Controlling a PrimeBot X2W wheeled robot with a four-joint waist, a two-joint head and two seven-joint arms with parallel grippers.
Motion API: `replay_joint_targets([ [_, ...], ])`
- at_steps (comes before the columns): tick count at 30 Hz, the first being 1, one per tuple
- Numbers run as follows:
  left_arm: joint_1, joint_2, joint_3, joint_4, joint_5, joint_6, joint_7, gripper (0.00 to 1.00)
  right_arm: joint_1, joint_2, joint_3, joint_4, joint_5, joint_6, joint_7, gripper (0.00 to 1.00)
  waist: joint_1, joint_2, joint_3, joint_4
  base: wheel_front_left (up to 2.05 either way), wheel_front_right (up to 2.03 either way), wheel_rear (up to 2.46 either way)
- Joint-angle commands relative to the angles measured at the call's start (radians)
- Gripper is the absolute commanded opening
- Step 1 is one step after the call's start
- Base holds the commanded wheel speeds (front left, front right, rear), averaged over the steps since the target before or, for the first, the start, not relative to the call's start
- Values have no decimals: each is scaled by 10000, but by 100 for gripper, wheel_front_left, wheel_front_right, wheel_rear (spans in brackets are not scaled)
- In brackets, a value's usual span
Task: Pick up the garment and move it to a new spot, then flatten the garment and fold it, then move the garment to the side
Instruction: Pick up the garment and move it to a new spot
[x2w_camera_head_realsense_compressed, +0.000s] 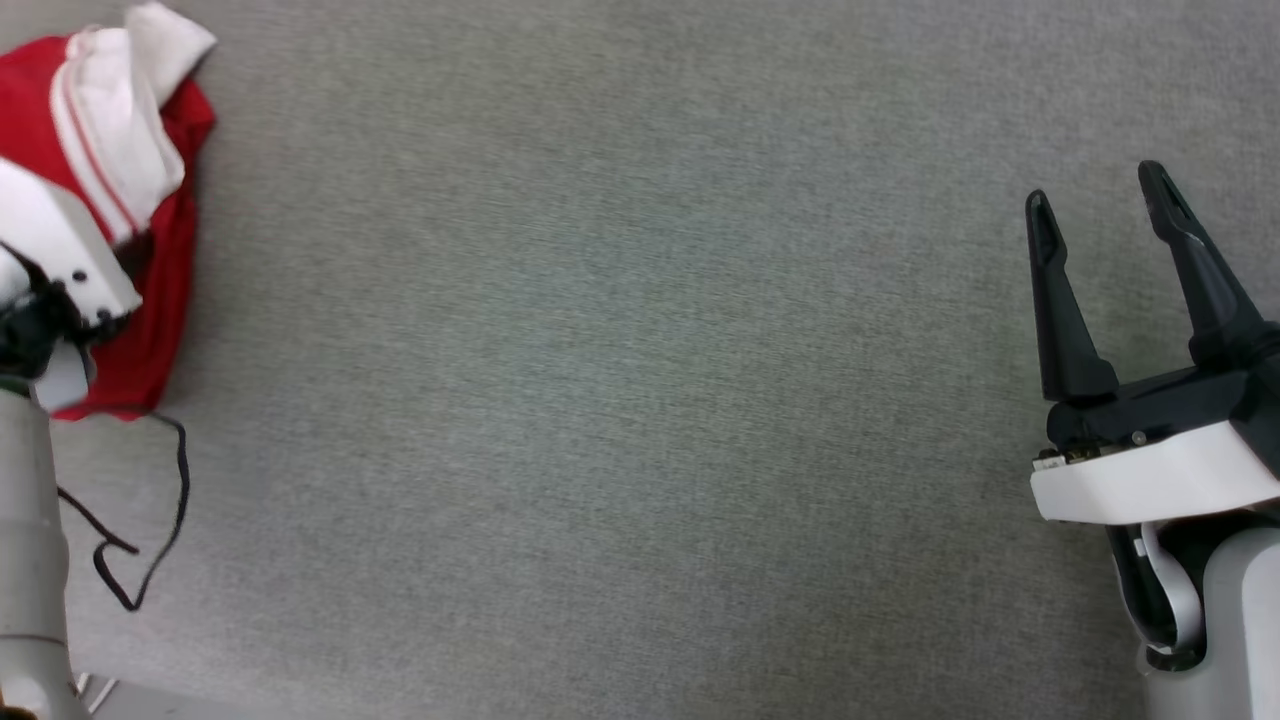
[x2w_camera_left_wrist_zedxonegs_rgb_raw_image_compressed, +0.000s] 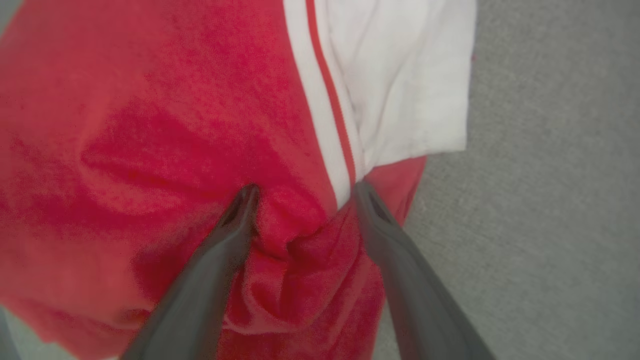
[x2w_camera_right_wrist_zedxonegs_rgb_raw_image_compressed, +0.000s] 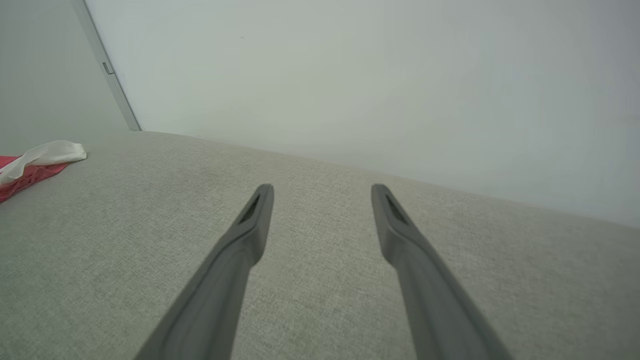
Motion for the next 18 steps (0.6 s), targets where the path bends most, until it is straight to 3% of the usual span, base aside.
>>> replay_joint_targets([
  [1,292,-14,160,261,-209,149,402,100,-226,39,-6,44,73,-7,-91,100,-3,0,346,-345,0,0,0],
  [5,879,-222,456,766,-606,451,1047,100,-259,63,-2,164,111,-7,-184,100,-3,0,382,-447,0,0,0],
  [6,1017,-223,470,798,-631,495,1049,94,-263,67,-11,182,112,-7,-189,100,-3,0,372,-452,0,0,0],
  [7,1145,-259,517,814,-694,542,1022,46,-260,73,-24,196,113,-7,-201,100,-3,0,358,-451,0,0,0],
  [9,1246,-322,554,759,-704,586,849,0,-223,80,-74,232,116,-7,-206,100,-3,0,282,-409,0,0,0],
  [13,1054,-166,464,313,-428,555,-198,0,-118,83,-88,315,102,-7,-177,100,-3,0,-33,-276,0,0,0],
  [18,691,149,268,-235,199,623,-2248,0,98,162,-65,512,153,-7,-266,100,-3,0,-819,-121,0,0,0],
])
